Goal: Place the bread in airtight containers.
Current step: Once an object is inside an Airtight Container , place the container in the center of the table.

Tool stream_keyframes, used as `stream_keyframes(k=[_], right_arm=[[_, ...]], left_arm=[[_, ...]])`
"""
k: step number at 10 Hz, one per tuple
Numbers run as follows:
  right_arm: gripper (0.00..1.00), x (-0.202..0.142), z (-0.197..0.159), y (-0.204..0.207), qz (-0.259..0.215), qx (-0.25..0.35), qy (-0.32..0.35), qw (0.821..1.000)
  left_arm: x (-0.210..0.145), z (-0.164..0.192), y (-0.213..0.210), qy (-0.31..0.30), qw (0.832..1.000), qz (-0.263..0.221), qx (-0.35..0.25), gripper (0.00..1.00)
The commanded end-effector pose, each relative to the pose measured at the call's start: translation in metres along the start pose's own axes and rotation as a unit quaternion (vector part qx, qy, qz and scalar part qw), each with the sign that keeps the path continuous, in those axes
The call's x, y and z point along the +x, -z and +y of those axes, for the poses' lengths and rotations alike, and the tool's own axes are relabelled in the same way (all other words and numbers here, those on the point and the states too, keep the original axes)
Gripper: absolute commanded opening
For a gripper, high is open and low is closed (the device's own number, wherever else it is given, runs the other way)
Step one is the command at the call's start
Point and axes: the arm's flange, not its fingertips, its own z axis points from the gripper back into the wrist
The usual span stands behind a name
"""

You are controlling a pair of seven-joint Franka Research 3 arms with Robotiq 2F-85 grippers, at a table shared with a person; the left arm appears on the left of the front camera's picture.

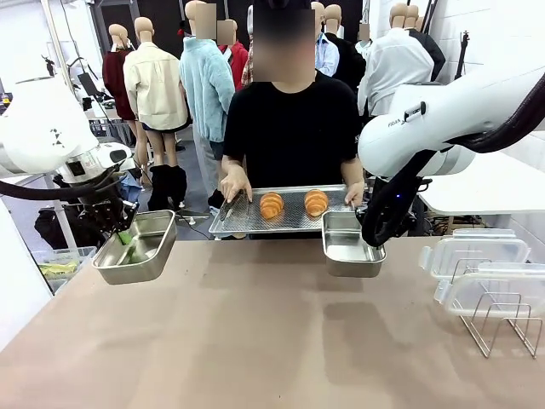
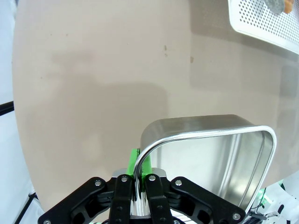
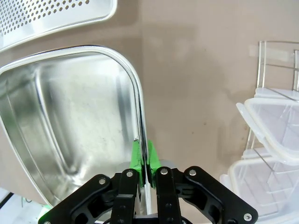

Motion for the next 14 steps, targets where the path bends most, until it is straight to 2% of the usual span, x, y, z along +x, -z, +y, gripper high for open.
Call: stream_keyframes(k=[1,14], right_arm=[[0.00,-0.0001,0.0000,-0.0015,-0.001,0.000,0.000,1.000],[0.00,-0.0001,0.0000,-0.0015,-0.001,0.000,0.000,1.000]], left_arm=[[0.0031,-0.0004,-0.0036,-0.005,1.000,-0.007,-0.002,0.00],[0.0031,-0.0004,-0.0036,-0.005,1.000,-0.007,-0.002,0.00]])
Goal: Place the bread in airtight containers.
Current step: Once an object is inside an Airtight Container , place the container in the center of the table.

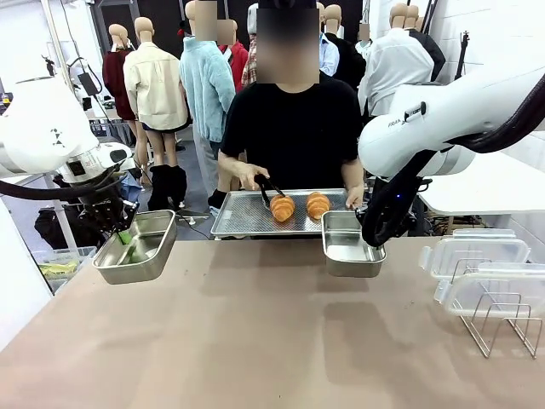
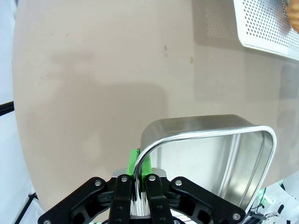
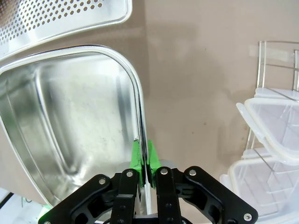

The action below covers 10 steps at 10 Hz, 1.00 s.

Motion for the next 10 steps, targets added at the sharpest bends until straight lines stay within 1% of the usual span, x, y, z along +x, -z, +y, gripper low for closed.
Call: stream_keyframes(k=[1,10], right_arm=[[0.00,-0.0001,0.0000,-0.0015,-0.001,0.000,0.000,1.000],[0.00,-0.0001,0.0000,-0.0015,-0.001,0.000,0.000,1.000]], left_arm=[[0.0028,-0.0003,-0.0032,-0.005,1.000,-0.006,-0.002,0.00],[0.0028,-0.0003,-0.0032,-0.005,1.000,-0.006,-0.002,0.00]])
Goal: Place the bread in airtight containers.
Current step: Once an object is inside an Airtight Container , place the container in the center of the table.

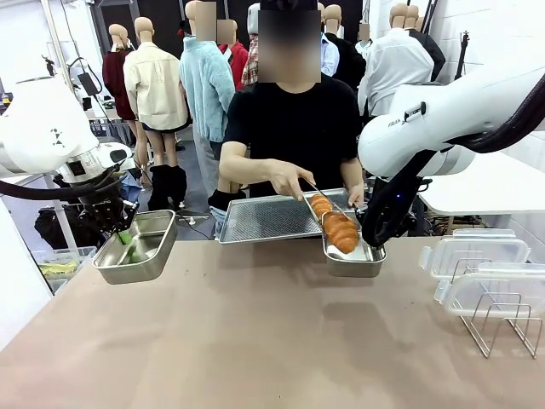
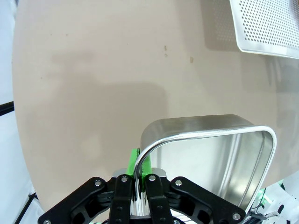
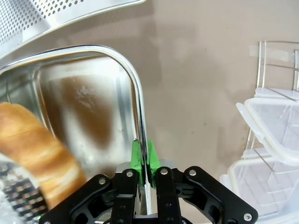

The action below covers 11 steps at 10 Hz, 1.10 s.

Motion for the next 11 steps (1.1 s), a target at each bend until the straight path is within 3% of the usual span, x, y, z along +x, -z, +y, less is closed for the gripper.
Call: stream_keyframes(k=[1,11], right_arm=[[0.00,-0.0001,0.0000,-0.0015,-0.001,0.000,0.000,1.000],[0.00,-0.0001,0.0000,-0.0015,-0.001,0.000,0.000,1.000]], left_arm=[[0.0028,-0.0003,-0.0032,-0.005,1.000,-0.006,-0.002,0.00],[0.0028,-0.0003,-0.0032,-0.005,1.000,-0.006,-0.002,0.00]])
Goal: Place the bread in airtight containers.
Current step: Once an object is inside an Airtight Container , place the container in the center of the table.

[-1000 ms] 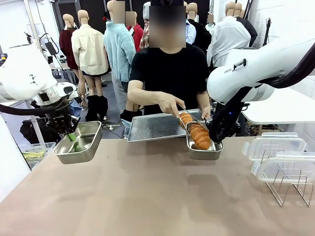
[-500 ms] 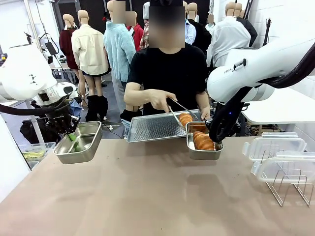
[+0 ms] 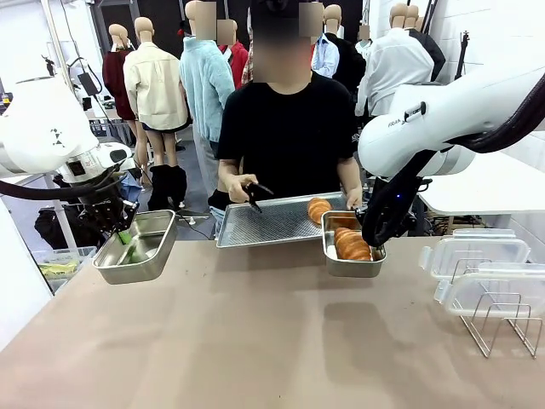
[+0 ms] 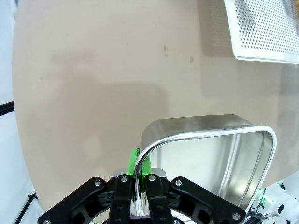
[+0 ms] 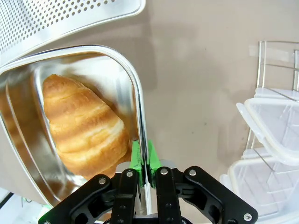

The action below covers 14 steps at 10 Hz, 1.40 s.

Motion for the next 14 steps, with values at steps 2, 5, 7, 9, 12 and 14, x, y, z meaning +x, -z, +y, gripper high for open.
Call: stream_keyframes(k=[2,5,7,9,12,14], right_arm=[[0.00,-0.0001,0.0000,-0.0015,-0.001,0.000,0.000,1.000],[0.00,-0.0001,0.0000,-0.0015,-0.001,0.000,0.000,1.000],[0.00,-0.0001,0.0000,-0.0015,-0.001,0.000,0.000,1.000],[0.00,-0.0001,0.0000,-0.0015,-0.001,0.000,0.000,1.000],[0.00,-0.0001,0.0000,-0.0015,-0.001,0.000,0.000,1.000],[0.00,0.0000,0.0000,0.0000,0.000,0.000,0.000,1.000]], left_arm=[[0.0028,-0.0003,-0.0031,-0.005,1.000,-0.006,-0.002,0.00],[0.0028,-0.0003,-0.0031,-0.005,1.000,-0.006,-0.002,0.00],[0.0028,-0.0003,-0.0031,-0.005,1.000,-0.006,-0.002,0.00],[0.0028,-0.0003,-0.0031,-0.005,1.000,-0.006,-0.002,0.00],[0.0028,-0.0003,-0.0031,-0.005,1.000,-0.006,-0.002,0.00],[0.0028,-0.0003,-0.0031,-0.005,1.000,-0.006,-0.002,0.00]])
